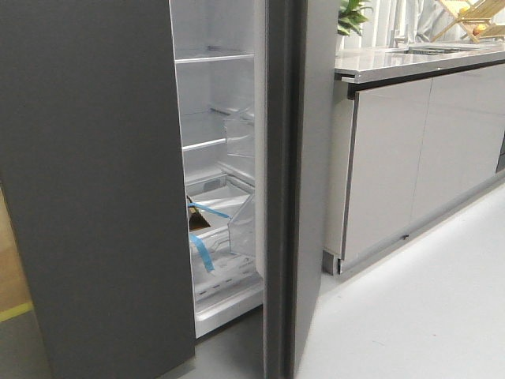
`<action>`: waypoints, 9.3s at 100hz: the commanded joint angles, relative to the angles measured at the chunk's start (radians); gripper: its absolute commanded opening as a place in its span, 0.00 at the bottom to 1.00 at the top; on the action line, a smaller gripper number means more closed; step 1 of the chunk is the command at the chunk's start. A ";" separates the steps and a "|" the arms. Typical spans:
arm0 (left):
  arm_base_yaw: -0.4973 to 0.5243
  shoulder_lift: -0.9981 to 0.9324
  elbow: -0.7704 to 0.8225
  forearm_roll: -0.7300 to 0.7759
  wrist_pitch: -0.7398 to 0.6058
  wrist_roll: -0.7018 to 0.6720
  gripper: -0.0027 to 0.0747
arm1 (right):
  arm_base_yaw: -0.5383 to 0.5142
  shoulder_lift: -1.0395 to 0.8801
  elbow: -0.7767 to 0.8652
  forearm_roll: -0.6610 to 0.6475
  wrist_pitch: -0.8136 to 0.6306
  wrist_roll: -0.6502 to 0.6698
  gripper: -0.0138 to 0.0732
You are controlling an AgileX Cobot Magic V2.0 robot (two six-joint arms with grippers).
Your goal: Close fridge door
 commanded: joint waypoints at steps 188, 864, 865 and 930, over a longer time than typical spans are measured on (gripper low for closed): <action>-0.005 0.019 0.028 -0.002 -0.077 -0.004 0.01 | -0.008 -0.013 0.014 -0.007 -0.073 -0.004 0.07; -0.005 0.019 0.028 -0.002 -0.077 -0.004 0.01 | 0.286 1.069 -1.174 0.006 -0.134 -0.003 0.07; -0.005 0.019 0.028 -0.002 -0.077 -0.004 0.01 | 0.288 1.069 -1.174 0.006 -0.134 -0.003 0.07; -0.005 0.019 0.028 -0.002 -0.077 -0.004 0.01 | 0.403 1.151 -1.177 0.007 -0.228 0.006 0.07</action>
